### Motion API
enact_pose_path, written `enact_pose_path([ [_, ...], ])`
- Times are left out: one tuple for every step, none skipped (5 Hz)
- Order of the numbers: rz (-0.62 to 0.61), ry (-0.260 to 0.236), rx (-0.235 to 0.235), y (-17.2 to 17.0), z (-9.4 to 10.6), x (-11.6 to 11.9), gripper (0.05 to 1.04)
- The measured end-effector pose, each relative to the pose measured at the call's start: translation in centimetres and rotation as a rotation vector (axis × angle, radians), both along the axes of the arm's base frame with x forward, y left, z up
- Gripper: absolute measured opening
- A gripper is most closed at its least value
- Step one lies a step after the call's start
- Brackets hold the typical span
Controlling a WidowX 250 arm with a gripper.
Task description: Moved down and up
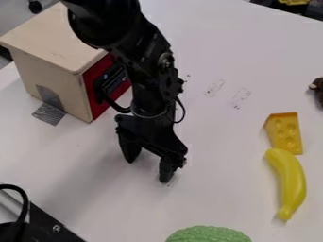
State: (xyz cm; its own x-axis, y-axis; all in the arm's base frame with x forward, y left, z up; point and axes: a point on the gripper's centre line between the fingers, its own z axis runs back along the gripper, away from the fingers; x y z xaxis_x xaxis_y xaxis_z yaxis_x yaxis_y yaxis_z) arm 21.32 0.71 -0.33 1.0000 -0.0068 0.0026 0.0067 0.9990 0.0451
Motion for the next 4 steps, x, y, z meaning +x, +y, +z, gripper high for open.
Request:
enact_pose_path([
  [0.001,0.002,-0.003,-0.1,0.0,0.0,0.999],
  [0.003,-0.114,-0.026,-0.2,3.6,0.5,0.999],
  [0.007,-0.210,-0.066,-0.5,7.4,0.9,0.999],
  [0.006,-0.270,-0.095,-0.9,10.0,1.4,0.999],
])
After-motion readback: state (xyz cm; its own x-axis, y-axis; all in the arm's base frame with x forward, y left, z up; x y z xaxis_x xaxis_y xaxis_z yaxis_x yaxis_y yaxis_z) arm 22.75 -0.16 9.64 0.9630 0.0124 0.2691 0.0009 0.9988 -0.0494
